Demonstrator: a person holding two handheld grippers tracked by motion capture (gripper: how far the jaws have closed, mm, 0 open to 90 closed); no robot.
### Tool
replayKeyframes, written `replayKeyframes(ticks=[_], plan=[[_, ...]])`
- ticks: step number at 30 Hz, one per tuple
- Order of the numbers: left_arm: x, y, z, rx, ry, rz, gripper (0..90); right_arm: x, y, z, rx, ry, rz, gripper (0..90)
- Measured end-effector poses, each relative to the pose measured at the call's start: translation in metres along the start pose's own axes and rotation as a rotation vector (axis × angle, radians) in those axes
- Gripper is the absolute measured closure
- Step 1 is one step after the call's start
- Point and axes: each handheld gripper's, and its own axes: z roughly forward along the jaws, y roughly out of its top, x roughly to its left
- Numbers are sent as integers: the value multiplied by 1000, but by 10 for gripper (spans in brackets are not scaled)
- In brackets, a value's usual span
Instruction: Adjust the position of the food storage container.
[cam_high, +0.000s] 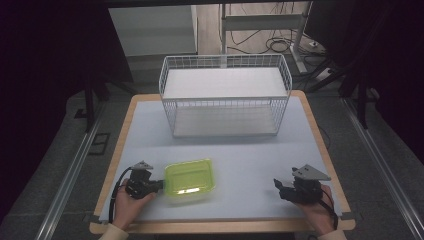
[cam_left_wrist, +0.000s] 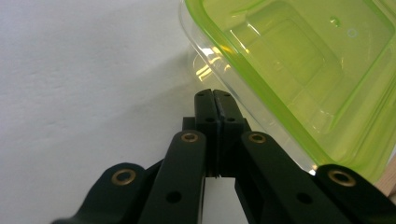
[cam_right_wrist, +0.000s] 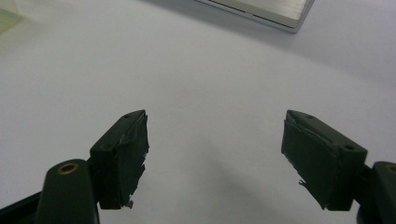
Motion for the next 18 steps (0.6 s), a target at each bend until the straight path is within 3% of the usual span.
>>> replayKeyframes(ticks=[8,18], plan=[[-7,9,10,12,17,27,900,-1,-1,0,1,-2,-5,232],[-17,15,21,33,4,47,900,0,-1,0,5,-4,-14,232]])
